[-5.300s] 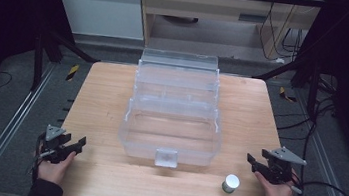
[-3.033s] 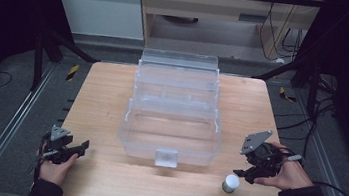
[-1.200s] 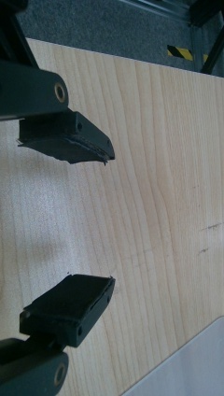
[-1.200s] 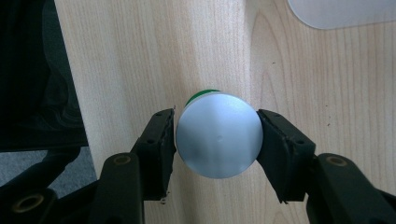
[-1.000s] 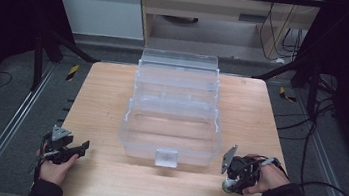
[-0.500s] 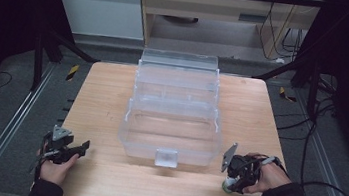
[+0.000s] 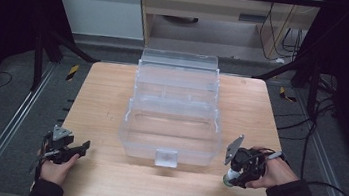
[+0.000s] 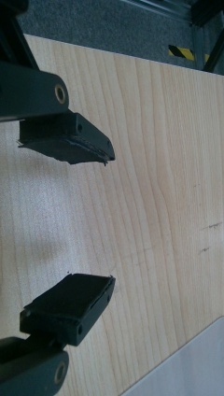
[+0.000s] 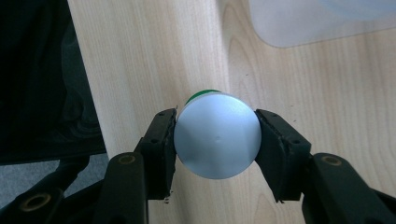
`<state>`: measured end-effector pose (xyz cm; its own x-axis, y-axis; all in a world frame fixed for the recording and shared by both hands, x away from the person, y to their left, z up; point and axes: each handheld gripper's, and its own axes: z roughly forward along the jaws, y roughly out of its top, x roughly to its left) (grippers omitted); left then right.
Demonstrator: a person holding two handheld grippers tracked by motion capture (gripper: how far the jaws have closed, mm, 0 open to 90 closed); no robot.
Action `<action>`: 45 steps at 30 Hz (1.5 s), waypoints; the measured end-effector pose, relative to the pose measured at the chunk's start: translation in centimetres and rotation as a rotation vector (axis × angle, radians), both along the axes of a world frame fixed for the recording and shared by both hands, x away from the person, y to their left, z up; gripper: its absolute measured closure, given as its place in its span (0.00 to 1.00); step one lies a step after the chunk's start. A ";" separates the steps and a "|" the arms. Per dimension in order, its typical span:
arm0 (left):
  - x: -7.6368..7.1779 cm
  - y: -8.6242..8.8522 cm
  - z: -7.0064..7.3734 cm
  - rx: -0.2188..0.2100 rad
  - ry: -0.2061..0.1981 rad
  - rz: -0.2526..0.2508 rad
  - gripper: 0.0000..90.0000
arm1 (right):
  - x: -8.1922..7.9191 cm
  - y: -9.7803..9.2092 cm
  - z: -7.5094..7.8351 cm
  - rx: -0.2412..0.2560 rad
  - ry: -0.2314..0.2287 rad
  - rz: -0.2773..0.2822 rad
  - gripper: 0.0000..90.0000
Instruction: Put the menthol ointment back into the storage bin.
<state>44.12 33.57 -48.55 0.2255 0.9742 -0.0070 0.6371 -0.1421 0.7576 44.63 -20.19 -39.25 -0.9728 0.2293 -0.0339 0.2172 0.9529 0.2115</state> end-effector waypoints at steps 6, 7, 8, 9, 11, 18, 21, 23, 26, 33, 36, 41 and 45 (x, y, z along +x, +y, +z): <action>-0.1 0.0 0.0 -0.001 -0.002 -0.004 0.36 | 0.1 0.2 1.2 0.015 -0.013 -0.008 0.56; -0.1 0.0 0.0 -0.001 -0.003 -0.004 0.36 | 0.1 0.2 1.4 0.020 -0.014 -0.015 0.56; -0.2 0.0 0.0 -0.003 -0.004 -0.003 0.36 | 0.1 0.3 1.6 0.023 -0.017 -0.015 0.56; -0.1 0.0 0.0 -0.003 -0.003 -0.003 0.36 | 0.1 0.3 1.8 0.024 -0.019 -0.015 0.56; -0.1 0.0 0.0 -0.002 -0.001 -0.004 0.36 | 0.1 0.4 2.2 0.022 -0.019 -0.015 0.56; -0.1 -0.1 -0.1 0.000 0.003 -0.008 0.36 | 0.2 0.5 3.4 0.034 -0.023 -0.018 0.56; 0.0 -0.1 -0.1 -0.002 0.004 -0.010 0.36 | 0.2 0.6 3.9 0.034 -0.027 -0.018 0.56; 0.0 -0.1 -0.1 -0.001 0.003 -0.011 0.36 | 0.2 0.7 4.2 0.035 -0.029 -0.015 0.56; 0.0 -0.1 -0.1 -0.001 0.002 -0.010 0.36 | 0.2 0.8 4.7 0.038 -0.031 -0.016 0.56; 0.0 -0.1 0.0 -0.002 0.000 -0.010 0.37 | 0.2 1.0 6.0 0.045 -0.042 -0.013 0.56; 0.0 -0.2 0.0 -0.003 -0.001 -0.010 0.37 | 0.3 1.2 6.5 0.050 -0.046 -0.011 0.56; 0.0 -0.2 0.0 -0.003 0.002 -0.011 0.37 | 0.6 1.4 7.3 0.053 -0.050 -0.010 0.56; 0.0 -0.2 0.0 -0.003 0.003 -0.012 0.37 | 1.0 1.7 7.8 0.053 -0.047 -0.004 0.56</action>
